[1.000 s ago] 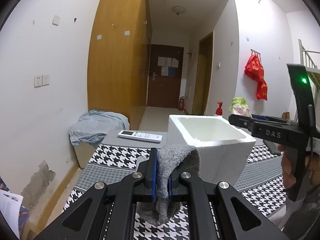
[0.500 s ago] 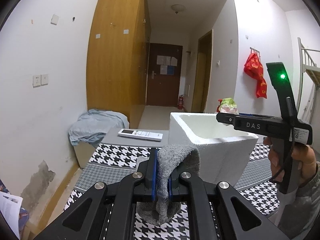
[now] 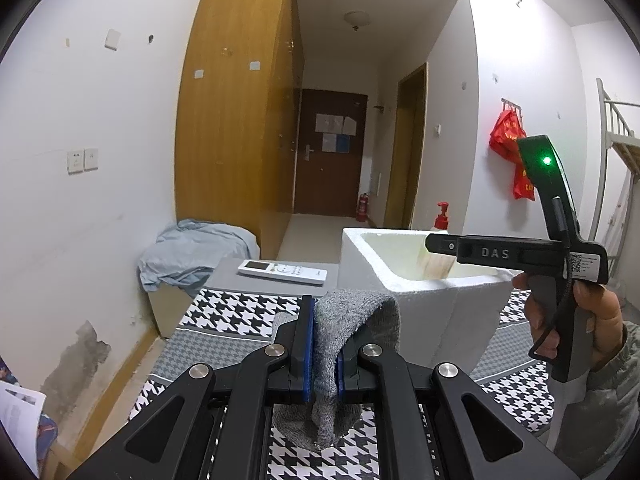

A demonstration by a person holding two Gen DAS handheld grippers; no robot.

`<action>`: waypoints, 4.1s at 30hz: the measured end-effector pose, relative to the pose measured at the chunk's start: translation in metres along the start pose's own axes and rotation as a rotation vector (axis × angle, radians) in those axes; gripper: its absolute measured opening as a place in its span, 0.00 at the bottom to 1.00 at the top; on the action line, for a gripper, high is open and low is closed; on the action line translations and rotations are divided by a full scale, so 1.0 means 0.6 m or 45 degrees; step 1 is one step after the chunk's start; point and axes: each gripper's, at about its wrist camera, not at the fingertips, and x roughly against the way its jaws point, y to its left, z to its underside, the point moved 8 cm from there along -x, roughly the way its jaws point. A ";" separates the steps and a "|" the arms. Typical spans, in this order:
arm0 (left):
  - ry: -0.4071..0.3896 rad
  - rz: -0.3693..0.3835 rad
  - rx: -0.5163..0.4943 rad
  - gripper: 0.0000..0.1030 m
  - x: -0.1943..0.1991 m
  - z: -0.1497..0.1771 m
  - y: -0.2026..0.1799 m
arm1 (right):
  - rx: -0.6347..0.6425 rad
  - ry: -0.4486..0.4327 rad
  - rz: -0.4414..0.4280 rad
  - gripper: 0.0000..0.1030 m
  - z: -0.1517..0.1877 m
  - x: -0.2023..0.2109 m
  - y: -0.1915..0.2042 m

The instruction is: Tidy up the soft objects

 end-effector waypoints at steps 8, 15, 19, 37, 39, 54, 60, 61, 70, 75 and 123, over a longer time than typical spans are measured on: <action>-0.027 -0.023 0.017 0.09 0.006 -0.009 0.007 | 0.026 -0.035 -0.022 0.84 0.000 0.016 0.012; -0.060 -0.029 0.009 0.09 0.010 -0.024 0.001 | 0.029 -0.049 -0.021 0.84 0.006 0.033 0.006; -0.071 -0.020 0.005 0.09 0.008 -0.033 -0.005 | 0.029 -0.064 -0.021 0.86 0.011 0.043 0.001; -0.156 0.029 -0.045 0.09 -0.004 -0.099 -0.046 | 0.061 -0.158 0.030 1.00 0.027 0.106 -0.025; -0.153 0.033 -0.048 0.09 -0.009 -0.103 -0.051 | 0.055 -0.157 0.038 1.00 0.031 0.109 -0.031; -0.186 0.114 -0.104 0.09 -0.033 -0.140 -0.096 | 0.001 -0.153 0.130 1.00 0.067 0.138 -0.081; -0.162 0.169 -0.120 0.09 -0.055 -0.145 -0.124 | -0.037 -0.150 0.154 1.00 0.085 0.147 -0.100; -0.155 0.176 -0.119 0.09 -0.060 -0.145 -0.128 | -0.045 -0.148 0.158 1.00 0.089 0.149 -0.104; -0.072 0.248 -0.097 0.09 -0.102 -0.137 -0.156 | -0.075 -0.125 0.197 1.00 0.112 0.152 -0.131; -0.004 0.246 -0.094 0.09 -0.130 -0.131 -0.170 | -0.085 -0.121 0.216 1.00 0.118 0.155 -0.146; -0.012 0.111 -0.136 0.99 -0.089 -0.110 -0.181 | -0.108 -0.169 0.260 1.00 0.124 0.204 -0.174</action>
